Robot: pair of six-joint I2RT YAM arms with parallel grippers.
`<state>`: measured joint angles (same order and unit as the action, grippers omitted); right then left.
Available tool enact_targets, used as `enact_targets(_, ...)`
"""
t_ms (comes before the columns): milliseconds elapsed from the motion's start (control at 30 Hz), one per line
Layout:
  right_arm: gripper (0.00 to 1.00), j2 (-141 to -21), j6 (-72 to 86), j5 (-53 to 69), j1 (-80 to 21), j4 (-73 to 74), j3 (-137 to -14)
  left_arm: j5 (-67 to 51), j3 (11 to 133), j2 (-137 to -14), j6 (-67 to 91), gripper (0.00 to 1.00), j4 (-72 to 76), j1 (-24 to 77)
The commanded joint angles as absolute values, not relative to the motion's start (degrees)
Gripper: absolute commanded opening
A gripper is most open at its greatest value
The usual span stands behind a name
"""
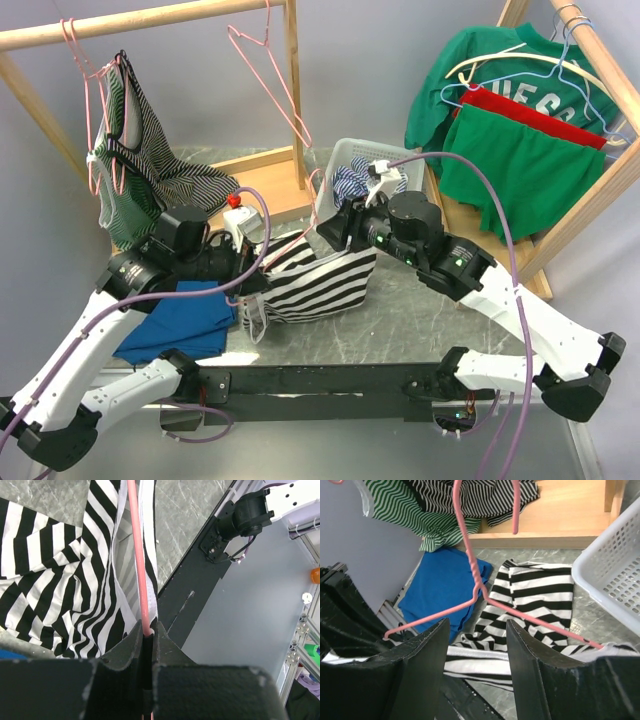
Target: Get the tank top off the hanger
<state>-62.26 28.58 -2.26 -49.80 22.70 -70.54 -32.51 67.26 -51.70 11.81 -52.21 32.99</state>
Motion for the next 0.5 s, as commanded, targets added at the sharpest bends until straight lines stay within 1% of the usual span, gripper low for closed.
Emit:
enact_targets(0, 0.56, -62.3, 26.9, -4.6, -50.2, 17.6, -73.7, -34.4, 67.1, -50.5, 12.5, 0.01, -48.7, 33.4)
enact_targets(267, 0.56, -66.3, 26.0, -6.2, -50.2, 15.6, -75.6, -35.2, 66.2, -50.1, 12.9, 0.01, -47.7, 33.8)
enact_targets(367, 0.55, -67.9, 26.8, -6.2, -50.0, 15.1, -76.4, -35.6, 66.4, -50.4, 13.0, 0.01, -47.6, 33.9)
enact_targets(467, 0.50, -69.6, 27.0, -5.8, -50.0, 15.1, -76.6, -35.6, 66.5, -50.4, 13.1, 0.01, -47.4, 34.1)
